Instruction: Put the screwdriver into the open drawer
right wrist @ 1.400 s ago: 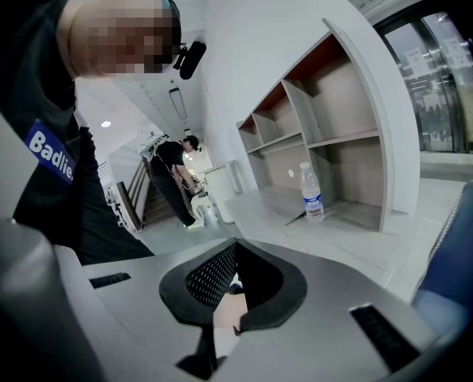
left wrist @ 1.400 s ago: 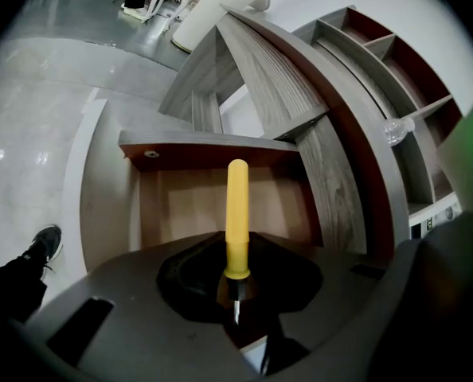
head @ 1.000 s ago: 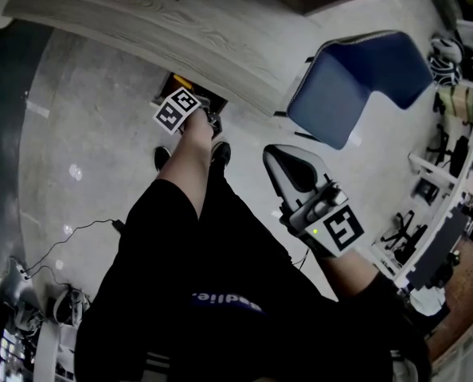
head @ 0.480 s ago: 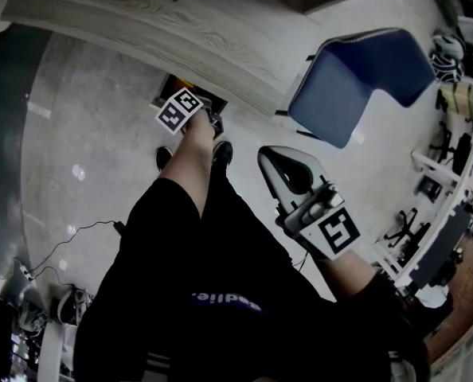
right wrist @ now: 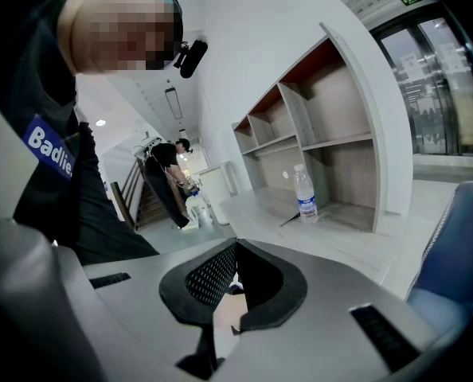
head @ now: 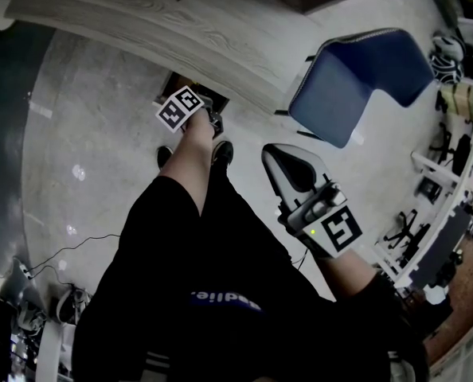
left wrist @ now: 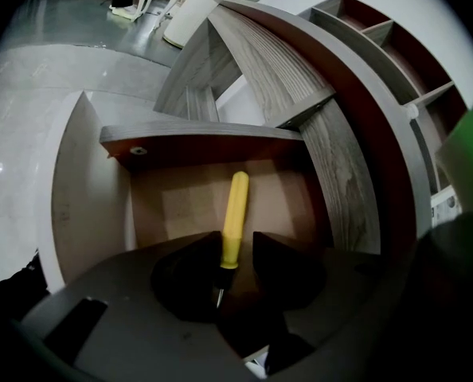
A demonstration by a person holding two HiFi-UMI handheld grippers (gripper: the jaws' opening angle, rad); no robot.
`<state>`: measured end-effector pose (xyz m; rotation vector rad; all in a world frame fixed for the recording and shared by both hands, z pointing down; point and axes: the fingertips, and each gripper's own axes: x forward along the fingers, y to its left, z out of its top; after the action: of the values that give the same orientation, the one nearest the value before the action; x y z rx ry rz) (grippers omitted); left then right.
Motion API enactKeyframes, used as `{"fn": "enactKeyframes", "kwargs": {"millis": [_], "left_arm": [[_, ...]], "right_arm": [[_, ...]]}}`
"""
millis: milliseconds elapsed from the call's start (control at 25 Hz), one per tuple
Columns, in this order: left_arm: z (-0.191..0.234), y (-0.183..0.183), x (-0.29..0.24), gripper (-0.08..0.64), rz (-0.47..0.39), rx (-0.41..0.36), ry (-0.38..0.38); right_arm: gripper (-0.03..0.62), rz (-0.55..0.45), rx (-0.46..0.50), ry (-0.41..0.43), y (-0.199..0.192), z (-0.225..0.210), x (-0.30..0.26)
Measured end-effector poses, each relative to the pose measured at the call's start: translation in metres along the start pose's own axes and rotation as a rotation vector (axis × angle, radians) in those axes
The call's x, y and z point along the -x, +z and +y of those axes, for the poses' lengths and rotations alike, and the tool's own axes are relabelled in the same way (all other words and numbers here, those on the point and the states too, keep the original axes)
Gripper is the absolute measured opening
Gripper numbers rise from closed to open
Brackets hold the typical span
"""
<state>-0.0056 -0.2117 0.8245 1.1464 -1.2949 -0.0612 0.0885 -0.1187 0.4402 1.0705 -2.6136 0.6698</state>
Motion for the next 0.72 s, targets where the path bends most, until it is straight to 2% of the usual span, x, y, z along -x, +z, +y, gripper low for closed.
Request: {"fn": "enactKeyframes", "kwargs": {"millis": [720], "left_arm": [[-0.011,0.009,0.042,0.117,-0.011,-0.018,-0.066]], "right_arm": [[0.028,-0.049,0.025,0.018,0.016,0.034,0.009]]}}
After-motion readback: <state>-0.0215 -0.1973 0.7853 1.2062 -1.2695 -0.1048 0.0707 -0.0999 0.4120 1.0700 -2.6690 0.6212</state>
